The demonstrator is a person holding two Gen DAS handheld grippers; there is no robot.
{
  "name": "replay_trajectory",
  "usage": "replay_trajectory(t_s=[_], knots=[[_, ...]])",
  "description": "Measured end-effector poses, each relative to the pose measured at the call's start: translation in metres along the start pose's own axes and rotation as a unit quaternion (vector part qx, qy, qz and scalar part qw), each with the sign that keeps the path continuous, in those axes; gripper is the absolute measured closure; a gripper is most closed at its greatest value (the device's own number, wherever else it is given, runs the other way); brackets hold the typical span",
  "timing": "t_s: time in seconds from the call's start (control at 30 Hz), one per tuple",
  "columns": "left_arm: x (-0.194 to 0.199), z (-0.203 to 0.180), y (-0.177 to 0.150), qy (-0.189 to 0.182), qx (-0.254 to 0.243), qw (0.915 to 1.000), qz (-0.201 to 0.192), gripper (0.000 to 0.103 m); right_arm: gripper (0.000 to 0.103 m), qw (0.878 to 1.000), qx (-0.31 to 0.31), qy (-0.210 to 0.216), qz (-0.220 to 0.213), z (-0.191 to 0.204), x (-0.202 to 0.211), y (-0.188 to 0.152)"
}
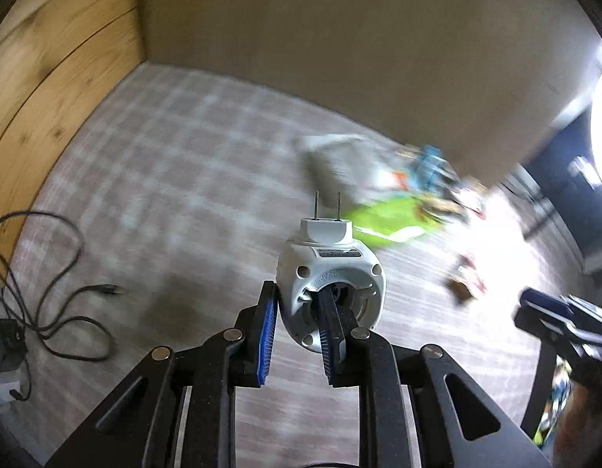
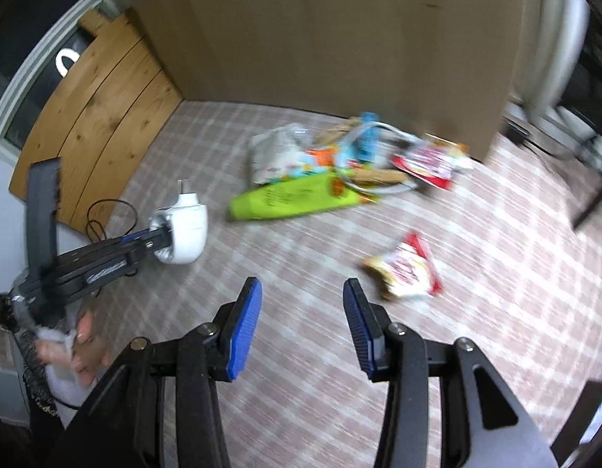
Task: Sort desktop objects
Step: 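Grasp the white round plug adapter with the left tool, then carry the plug adapter into the black bin and open the left tool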
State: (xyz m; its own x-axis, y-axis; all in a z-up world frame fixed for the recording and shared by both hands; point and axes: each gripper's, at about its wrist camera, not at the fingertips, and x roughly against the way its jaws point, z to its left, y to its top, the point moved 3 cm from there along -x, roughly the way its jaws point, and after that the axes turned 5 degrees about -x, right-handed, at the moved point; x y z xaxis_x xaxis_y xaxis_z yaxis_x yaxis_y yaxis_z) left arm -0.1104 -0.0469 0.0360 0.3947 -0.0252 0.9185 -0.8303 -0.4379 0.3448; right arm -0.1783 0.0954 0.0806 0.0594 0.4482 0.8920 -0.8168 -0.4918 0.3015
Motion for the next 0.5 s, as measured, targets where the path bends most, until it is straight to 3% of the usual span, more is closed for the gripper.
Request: replay_trajectory(t_s=[0.1,0.27,0.5], knots=[[0.009,-0.059,-0.009,-0.027,-0.051,0.9983,0.001,0.084,0.064,0.999,-0.039,0.002,-0.008,-0.039,0.023,-0.016],[0.020,-0.170,-0.027,-0.086,-0.134,0.9872,0.006,0.084,0.068,0.996,-0.083,-0.004,-0.027,-0.090,0.064,-0.044],[0.032,-0.325,-0.058,-0.136,-0.253,0.9579,0.018,0.084,0.070,0.986,-0.144,-0.039,-0.073,-0.171,0.141,-0.100]])
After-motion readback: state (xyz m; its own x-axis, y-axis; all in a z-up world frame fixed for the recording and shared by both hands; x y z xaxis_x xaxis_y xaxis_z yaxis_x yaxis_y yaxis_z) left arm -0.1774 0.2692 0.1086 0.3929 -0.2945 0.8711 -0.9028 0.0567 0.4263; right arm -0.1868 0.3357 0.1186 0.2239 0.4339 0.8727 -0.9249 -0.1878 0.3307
